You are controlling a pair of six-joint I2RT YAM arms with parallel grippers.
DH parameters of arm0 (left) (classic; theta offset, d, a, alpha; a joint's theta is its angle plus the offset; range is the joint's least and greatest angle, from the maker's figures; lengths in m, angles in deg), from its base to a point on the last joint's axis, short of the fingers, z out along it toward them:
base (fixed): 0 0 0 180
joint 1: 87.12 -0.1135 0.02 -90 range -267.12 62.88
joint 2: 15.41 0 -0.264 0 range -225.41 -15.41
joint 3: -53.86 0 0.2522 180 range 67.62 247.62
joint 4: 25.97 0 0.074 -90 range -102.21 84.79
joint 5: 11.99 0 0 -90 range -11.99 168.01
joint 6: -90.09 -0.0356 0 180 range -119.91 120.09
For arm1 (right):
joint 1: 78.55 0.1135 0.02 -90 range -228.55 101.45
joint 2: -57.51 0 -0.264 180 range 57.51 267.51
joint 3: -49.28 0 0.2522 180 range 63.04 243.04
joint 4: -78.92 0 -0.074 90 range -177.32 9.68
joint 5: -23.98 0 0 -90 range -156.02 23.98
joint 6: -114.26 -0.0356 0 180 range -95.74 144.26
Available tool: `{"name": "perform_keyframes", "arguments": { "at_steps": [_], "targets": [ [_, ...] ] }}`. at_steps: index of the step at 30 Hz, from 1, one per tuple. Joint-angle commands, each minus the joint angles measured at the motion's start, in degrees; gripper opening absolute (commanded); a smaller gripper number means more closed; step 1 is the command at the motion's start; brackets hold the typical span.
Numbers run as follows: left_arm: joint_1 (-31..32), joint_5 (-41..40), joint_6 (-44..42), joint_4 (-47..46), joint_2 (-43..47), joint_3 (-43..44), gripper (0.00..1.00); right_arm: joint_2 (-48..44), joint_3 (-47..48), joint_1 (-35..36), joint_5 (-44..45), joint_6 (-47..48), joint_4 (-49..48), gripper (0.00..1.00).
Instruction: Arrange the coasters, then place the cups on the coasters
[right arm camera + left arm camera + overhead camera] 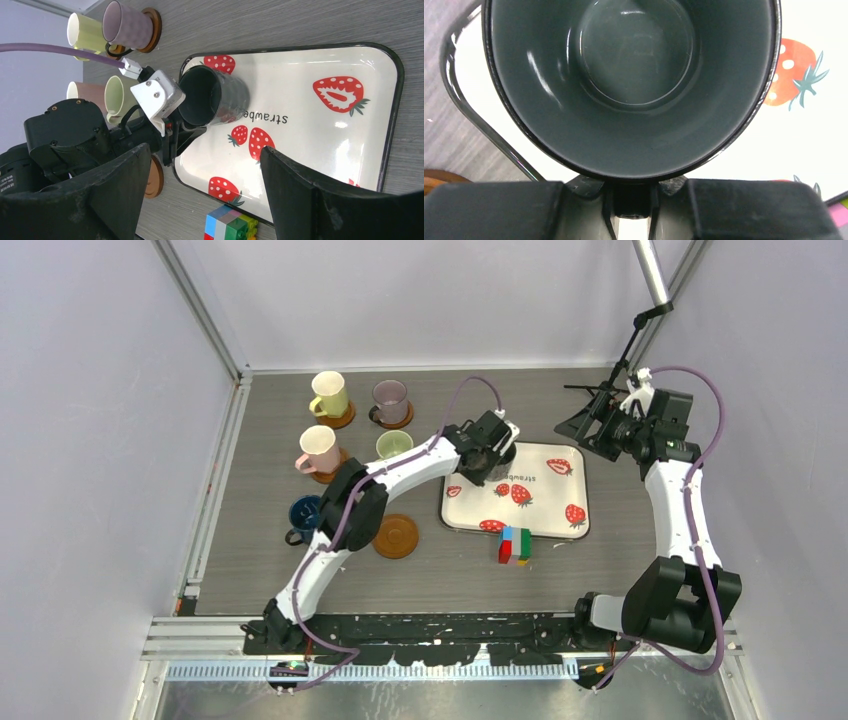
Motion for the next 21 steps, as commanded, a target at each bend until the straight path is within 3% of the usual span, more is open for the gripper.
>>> {"name": "perform_keyframes", "arguments": {
  "at_steps": [1, 10, 21],
  "targets": [
    [-0.34, 1.71, -1.90, -3.11, 8.44, -3.53, 0.00, -0.52, -0.55, -0.31, -1.32, 0.24, -1.96, 0.84],
    [-0.45, 7.03, -8.11, -6.82, 25.13, -17.94, 0.00, -0.62, -1.16, -0.28, -1.63, 1.08, -1.88, 0.84],
    [-2.83, 9.80, -8.72, -5.71, 52.58, -43.62, 0.00, 0.41, -1.36, -0.30, -2.37, 1.44, -1.92, 0.84]
  ]
}}
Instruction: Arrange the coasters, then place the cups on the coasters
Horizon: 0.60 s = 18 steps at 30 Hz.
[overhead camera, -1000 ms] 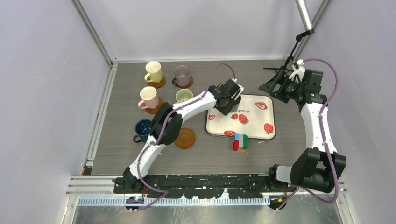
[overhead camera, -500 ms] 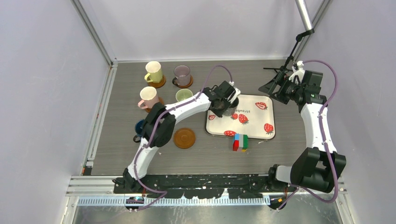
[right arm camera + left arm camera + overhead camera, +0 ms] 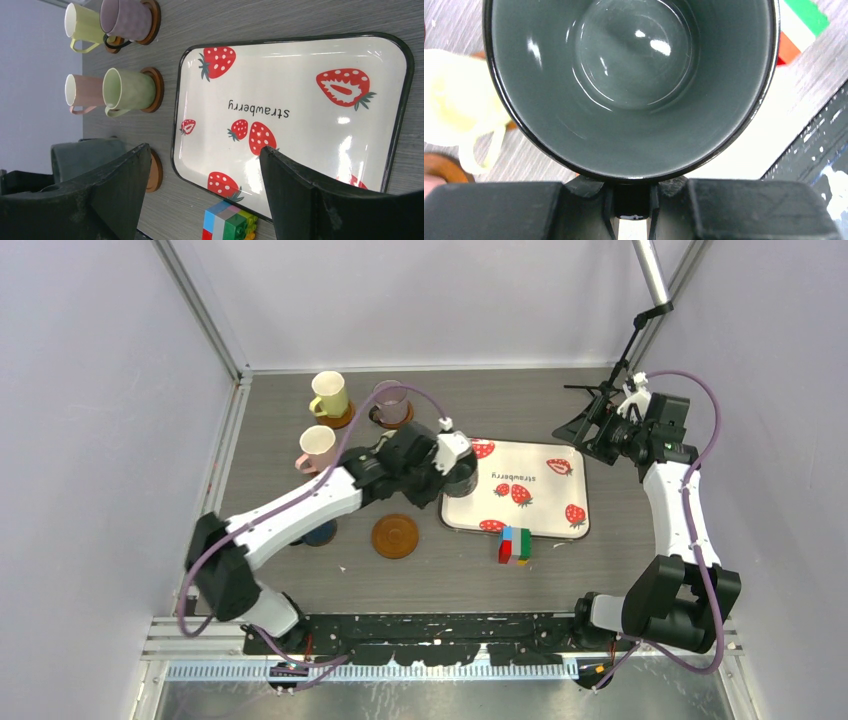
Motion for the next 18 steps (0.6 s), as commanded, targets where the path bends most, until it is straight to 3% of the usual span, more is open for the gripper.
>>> {"name": "perform_keyframes", "arguments": {
  "at_steps": [1, 10, 18],
  "targets": [
    [-2.59, 1.67, -0.47, -1.13, 9.54, -6.40, 0.00, 0.66, 0.19, -0.27, -1.42, 0.70, -2.01, 0.84],
    [-6.60, 0.81, -1.57, 1.47, 21.62, -21.59, 0.00, 1.95, 0.07, -0.31, -1.56, 0.75, -2.15, 0.83],
    [-7.28, 0.00, -0.64, 0.51, 24.24, -27.85, 0.00, 2.40, 0.06, -0.27, -1.39, 1.19, -2.12, 0.82]
  ]
}}
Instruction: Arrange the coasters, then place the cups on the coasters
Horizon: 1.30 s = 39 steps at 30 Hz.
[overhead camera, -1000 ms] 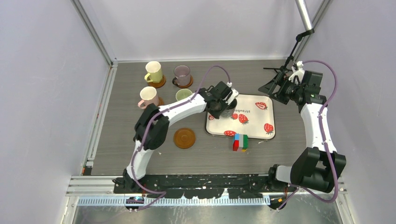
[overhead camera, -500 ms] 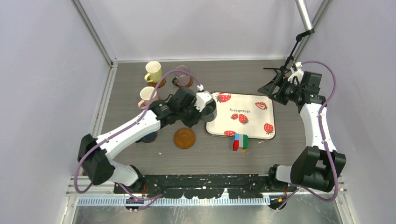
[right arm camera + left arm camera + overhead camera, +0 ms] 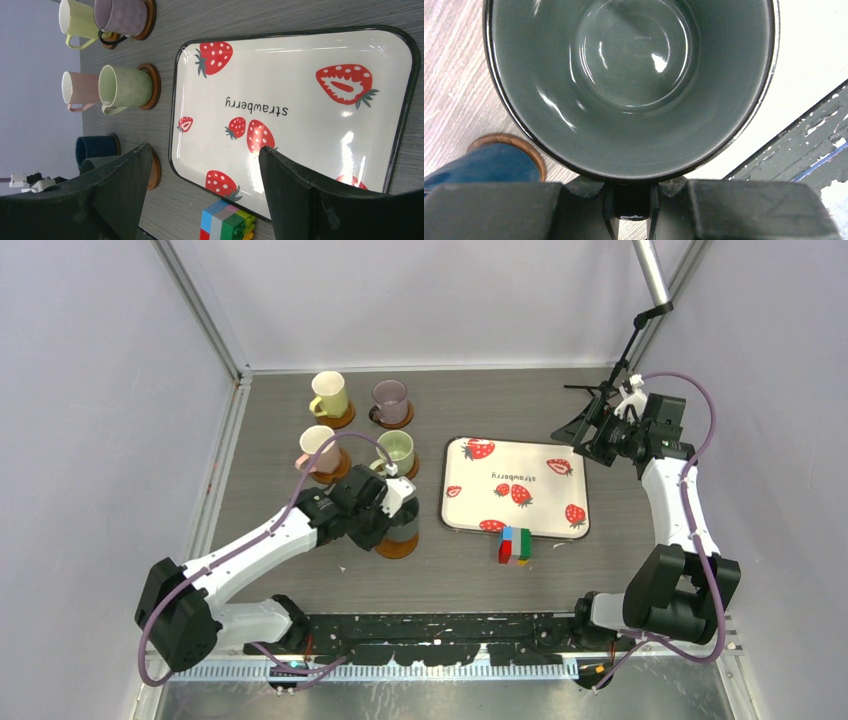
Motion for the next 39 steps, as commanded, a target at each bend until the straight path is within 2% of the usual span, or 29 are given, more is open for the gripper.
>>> {"name": "perform_keyframes", "arguments": {
  "at_steps": [1, 11, 28, 33, 36, 39],
  "targets": [
    [-0.57, -0.29, 0.12, -4.76, 3.04, -0.36, 0.00, 0.02, 0.21, -0.28, -0.63, 0.85, -1.63, 0.82],
    [-0.58, 0.33, -3.41, -4.87, -0.06, -0.68, 0.00, 0.49, 0.48, -0.25, -0.19, 1.49, -1.13, 0.82],
    [-0.75, 0.19, -4.24, -4.11, -7.65, 1.04, 0.00, 1.41, 0.84, -0.25, -0.24, 1.92, -0.66, 0.82],
    [-0.83, -0.85, -6.33, -1.51, -8.34, 2.43, 0.20, 1.53, 0.93, -0.28, -0.26, 2.03, -0.59, 0.82],
    [-0.84, -1.31, -7.77, 0.28, -7.89, 3.39, 0.40, 1.67, 1.02, -0.28, -0.24, 2.06, -0.52, 0.82],
    [-0.84, -0.97, -9.13, 3.38, -7.91, 4.94, 0.51, 1.80, 1.26, -0.27, -0.63, 2.30, -0.20, 0.82]
  ]
}}
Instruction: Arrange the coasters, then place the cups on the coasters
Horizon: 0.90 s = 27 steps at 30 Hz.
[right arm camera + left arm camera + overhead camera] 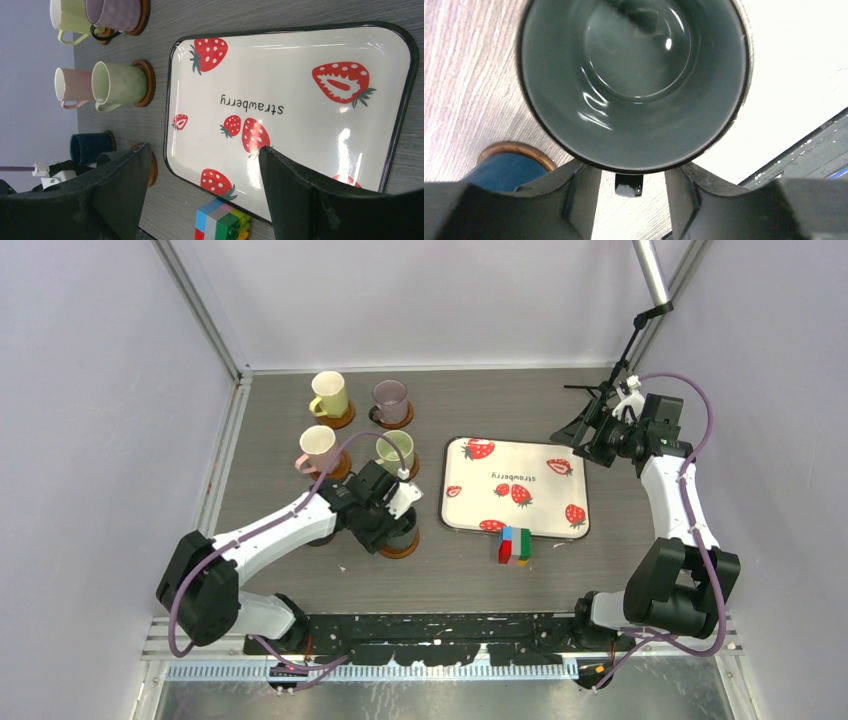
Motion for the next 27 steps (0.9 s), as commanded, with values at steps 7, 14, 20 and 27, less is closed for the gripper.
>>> {"name": "perform_keyframes", "arguments": {
  "at_steps": [7, 14, 20, 27],
  "targets": [
    [-0.27, 1.20, -4.66, 8.15, 1.53, 5.81, 0.50, 0.54, 1.46, -0.27, -1.08, 0.98, -0.16, 0.82],
    [-0.23, 4.14, -5.37, 9.64, 2.46, 5.95, 0.43, 0.55, 1.46, -0.31, -1.46, 0.96, -0.21, 0.82],
    [-0.27, 6.55, -6.15, 12.39, 1.36, 6.76, 0.39, 0.29, 1.46, -0.30, -1.39, 1.14, -0.13, 0.82],
    [-0.27, 7.26, -6.91, 13.40, 1.82, 6.80, 0.38, 0.38, 1.46, -0.28, -1.54, 1.27, -0.10, 0.82]
  ]
}}
